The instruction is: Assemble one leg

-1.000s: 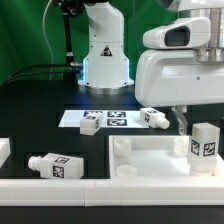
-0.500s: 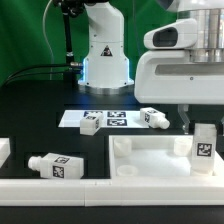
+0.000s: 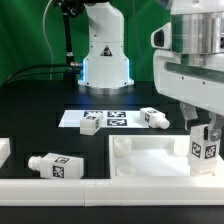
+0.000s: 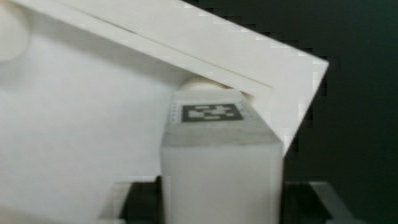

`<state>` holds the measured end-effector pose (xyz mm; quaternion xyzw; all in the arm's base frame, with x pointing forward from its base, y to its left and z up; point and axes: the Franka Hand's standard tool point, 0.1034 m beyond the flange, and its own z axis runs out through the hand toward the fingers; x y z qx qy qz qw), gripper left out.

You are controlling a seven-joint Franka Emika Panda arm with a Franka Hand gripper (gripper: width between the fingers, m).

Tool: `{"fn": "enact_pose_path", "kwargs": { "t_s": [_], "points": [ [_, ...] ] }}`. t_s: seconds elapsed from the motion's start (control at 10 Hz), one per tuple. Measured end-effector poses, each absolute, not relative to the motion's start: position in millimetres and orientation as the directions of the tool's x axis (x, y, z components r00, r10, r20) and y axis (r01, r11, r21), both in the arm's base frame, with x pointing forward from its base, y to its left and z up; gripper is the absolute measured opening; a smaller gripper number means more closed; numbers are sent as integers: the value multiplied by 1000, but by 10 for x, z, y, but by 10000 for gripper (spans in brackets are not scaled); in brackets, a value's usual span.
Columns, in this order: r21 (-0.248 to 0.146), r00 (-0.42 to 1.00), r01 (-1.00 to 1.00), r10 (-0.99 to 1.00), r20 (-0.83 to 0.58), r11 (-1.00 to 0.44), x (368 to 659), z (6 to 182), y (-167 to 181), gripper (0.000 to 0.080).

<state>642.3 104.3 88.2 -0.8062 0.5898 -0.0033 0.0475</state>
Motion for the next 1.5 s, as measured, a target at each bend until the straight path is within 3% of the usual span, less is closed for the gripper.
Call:
{"fn": "enact_pose_path", "kwargs": {
  "t_s": [0.1,0.2,0.3,0.4,0.5,0.6,0.9,1.1,1.3,1.5],
  "points": [
    [-81,315,-947,-948,-50,-311,6423,882,1042,284],
    [-81,340,-939,-939,-48,-335,6419,871,1042,360],
    [-78,433,-900,-901,-35,-429,6410,861,1041,360],
    [-80,615,-787,-788,-18,-612,6400,853,1064,542],
    [-84,750,-659,-661,-5,-748,6394,851,1096,627],
    [-84,810,-585,-587,1,-807,6390,849,1105,643],
    [-82,902,-429,-432,17,-899,6394,847,1088,649],
    [-30,994,-96,-98,53,-995,6405,852,1090,649],
    [-30,997,-55,-56,53,-998,6406,834,1070,644],
    [-30,997,-61,-63,53,-998,6405,833,1068,390]
  ]
}}
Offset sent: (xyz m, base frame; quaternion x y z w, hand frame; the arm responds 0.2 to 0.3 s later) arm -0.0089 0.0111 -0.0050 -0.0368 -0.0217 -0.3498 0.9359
